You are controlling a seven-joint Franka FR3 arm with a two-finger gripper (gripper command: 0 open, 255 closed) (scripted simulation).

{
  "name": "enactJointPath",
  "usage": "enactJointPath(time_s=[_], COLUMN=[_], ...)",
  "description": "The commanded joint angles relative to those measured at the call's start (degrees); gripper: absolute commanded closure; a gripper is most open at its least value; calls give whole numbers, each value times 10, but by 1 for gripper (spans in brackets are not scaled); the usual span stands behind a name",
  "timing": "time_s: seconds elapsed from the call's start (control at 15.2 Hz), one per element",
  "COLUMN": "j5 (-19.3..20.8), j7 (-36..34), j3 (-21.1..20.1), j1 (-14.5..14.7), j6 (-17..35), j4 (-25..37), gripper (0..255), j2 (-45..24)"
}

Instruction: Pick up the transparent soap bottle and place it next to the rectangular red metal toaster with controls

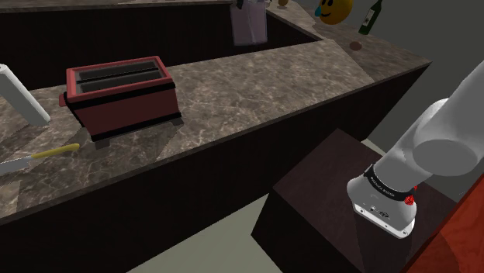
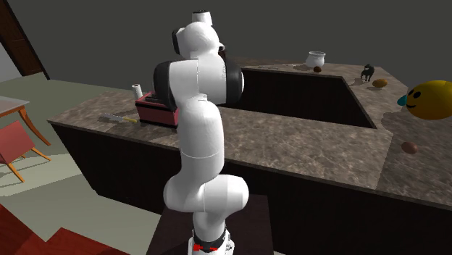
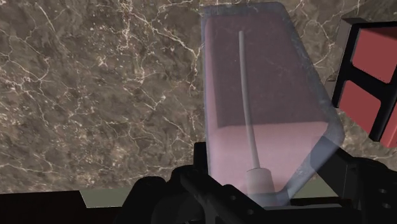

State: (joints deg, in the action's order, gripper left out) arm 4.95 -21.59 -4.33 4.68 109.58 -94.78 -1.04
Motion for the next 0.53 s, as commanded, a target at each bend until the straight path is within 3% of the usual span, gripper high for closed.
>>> enactJointPath(time_s=[0.0,0.46], j5=[9,44], j7=[-23,-83], j3=[-10,-31], j1=[11,58], j6=[-4,-61], j4=[38,243], gripper=[255,255], j2=[-36,-191])
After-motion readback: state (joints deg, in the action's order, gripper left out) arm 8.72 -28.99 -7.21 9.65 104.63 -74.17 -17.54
